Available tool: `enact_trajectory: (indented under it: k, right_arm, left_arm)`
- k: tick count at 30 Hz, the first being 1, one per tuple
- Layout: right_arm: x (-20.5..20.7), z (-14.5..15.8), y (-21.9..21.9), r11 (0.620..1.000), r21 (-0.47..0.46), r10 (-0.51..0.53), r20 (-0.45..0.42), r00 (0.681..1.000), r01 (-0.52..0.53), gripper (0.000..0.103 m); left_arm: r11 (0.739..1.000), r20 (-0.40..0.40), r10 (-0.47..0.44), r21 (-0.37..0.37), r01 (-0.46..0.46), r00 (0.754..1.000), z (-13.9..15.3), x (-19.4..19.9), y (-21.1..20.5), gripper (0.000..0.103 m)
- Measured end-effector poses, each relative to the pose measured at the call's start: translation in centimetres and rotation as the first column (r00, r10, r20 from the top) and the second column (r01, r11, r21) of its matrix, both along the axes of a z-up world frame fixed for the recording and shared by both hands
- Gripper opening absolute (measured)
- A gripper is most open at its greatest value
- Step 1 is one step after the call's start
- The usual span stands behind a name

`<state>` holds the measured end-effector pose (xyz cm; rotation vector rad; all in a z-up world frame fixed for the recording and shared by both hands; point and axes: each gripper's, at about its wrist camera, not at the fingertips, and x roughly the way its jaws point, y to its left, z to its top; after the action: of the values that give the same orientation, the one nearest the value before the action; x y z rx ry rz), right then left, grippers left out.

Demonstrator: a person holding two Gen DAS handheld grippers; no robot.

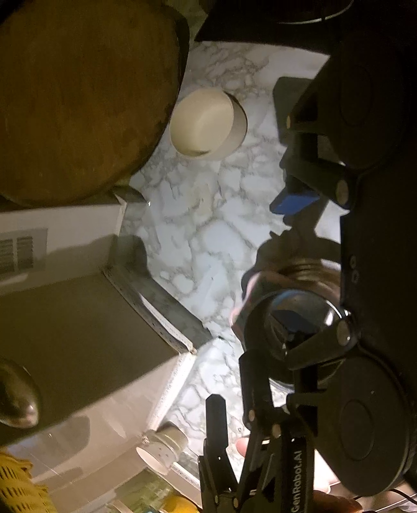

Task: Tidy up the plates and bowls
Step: 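Open both grippers to release the steel bowl and withdraw, then move both grippers toward the cream ceramic bowl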

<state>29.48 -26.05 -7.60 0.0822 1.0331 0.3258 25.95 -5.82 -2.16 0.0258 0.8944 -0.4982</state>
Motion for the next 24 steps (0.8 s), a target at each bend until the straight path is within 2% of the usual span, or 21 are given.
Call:
enact_trajectory:
  k: [5,10,11,14,20,24]
  right_arm:
    - [0.6,0.3,-2.1,0.999,-0.004,-0.034,0.013,0.999,0.034,0.080]
    - [1.7,-0.1,-4.4,0.997,-0.007,-0.079,0.010,0.997,0.079,0.083]
    - [2.0,-0.2,-4.9,0.996,-0.010,-0.091,0.010,0.996,0.091,0.084]
    - [2.8,-0.6,-6.3,0.992,-0.016,-0.126,0.008,0.992,0.126,0.085]
    - [5.0,-2.2,-8.9,0.980,-0.040,-0.193,-0.008,0.981,0.193,0.086]
    - [7.0,-3.7,-10.4,0.970,-0.063,-0.235,-0.028,0.972,0.233,0.086]
  left_arm:
    - [1.000,0.026,-0.004,0.002,0.004,1.000,0.4,1.2,-1.5,0.080]
    - [1.000,0.034,-0.014,-0.018,0.014,0.999,0.3,2.8,-3.4,0.082]
    - [1.000,0.036,-0.016,-0.019,0.017,0.999,0.3,3.2,-3.9,0.084]
    - [0.999,0.048,-0.025,-0.023,0.026,0.999,0.3,4.6,-5.4,0.103]
    - [0.999,0.042,-0.050,-0.004,0.050,0.998,-0.7,7.6,-8.9,0.103]
    - [0.998,0.010,-0.054,0.014,0.054,0.998,-2.0,9.9,-11.1,0.103]
